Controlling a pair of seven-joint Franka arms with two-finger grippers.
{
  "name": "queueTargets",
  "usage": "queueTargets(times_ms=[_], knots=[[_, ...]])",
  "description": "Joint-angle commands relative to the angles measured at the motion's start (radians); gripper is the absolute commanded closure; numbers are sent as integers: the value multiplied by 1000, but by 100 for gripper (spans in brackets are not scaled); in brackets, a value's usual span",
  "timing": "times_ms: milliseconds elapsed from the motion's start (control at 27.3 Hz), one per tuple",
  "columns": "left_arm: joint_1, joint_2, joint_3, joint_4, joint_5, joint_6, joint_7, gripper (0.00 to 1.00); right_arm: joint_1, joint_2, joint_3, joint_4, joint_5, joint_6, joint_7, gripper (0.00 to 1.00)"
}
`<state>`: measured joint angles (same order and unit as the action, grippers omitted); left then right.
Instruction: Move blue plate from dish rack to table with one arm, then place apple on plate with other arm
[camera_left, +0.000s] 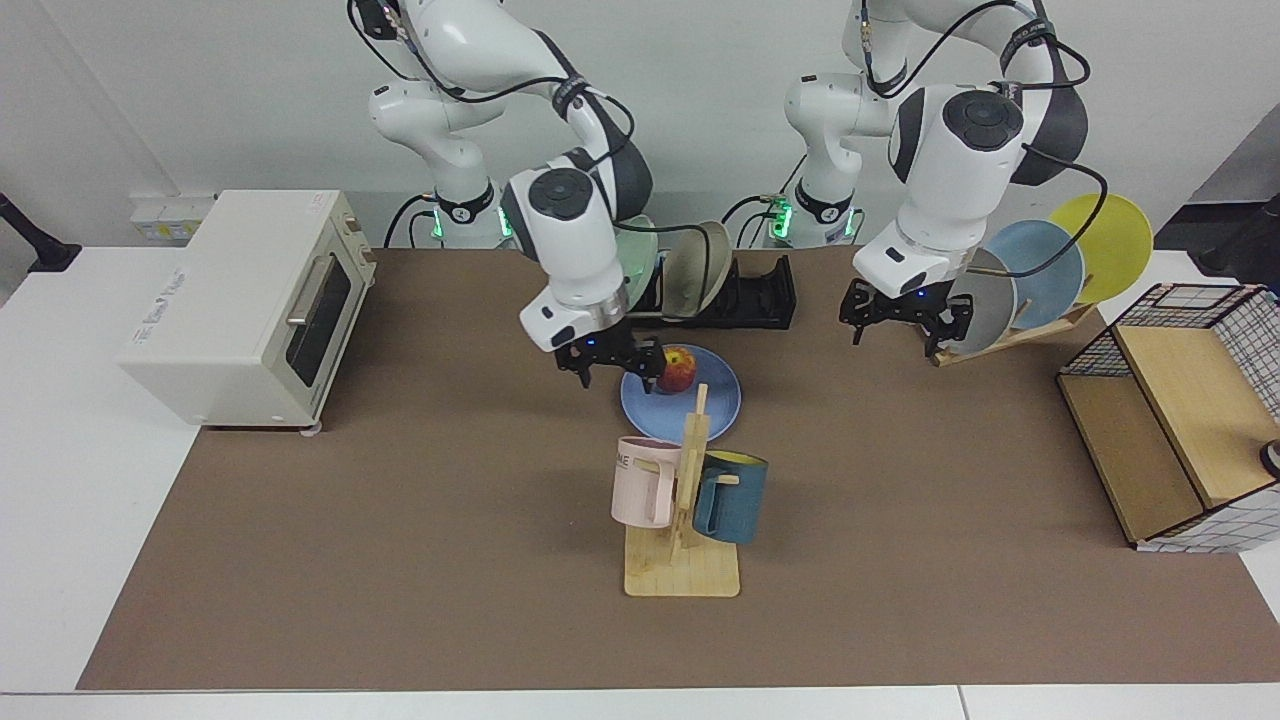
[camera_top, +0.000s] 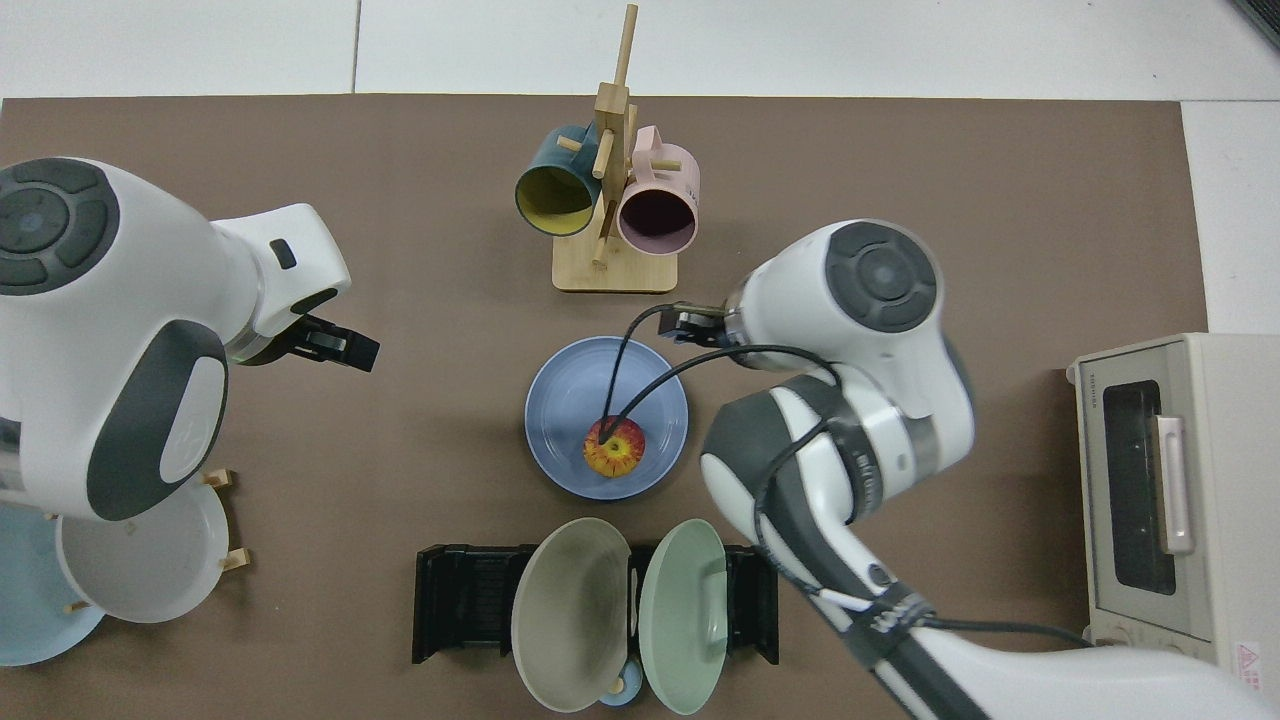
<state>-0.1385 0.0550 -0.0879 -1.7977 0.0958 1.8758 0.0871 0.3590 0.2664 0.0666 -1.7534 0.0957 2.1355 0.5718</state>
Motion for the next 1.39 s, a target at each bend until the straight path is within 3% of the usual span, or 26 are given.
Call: queueTargets(times_ms=[0, 256, 439, 622, 878, 1207, 1354], knots=[[0, -4, -1, 14, 13, -23, -10, 0, -136, -75, 9, -9, -22, -101, -217, 0], [2, -4, 0, 14, 12, -18, -10, 0, -242, -118, 2, 89, -175, -334, -415, 0], [2, -6, 2, 14, 15, -20, -15, 0, -353, -167, 2, 167, -191, -469, -607, 0], [4, -6, 2, 24, 19, -29, -58, 0, -468, -225, 5, 155, -122, -486, -639, 0], [40, -8, 2, 89, 7, -93, -78, 0, -465, -242, 4, 215, -129, -539, -636, 0], [53, 5, 5, 234, -39, -262, -110, 0, -463, -296, 13, 180, -110, -526, -635, 0], [97, 5, -7, 282, -67, -345, -174, 0, -463, -296, 13, 180, -110, -526, -635, 0]])
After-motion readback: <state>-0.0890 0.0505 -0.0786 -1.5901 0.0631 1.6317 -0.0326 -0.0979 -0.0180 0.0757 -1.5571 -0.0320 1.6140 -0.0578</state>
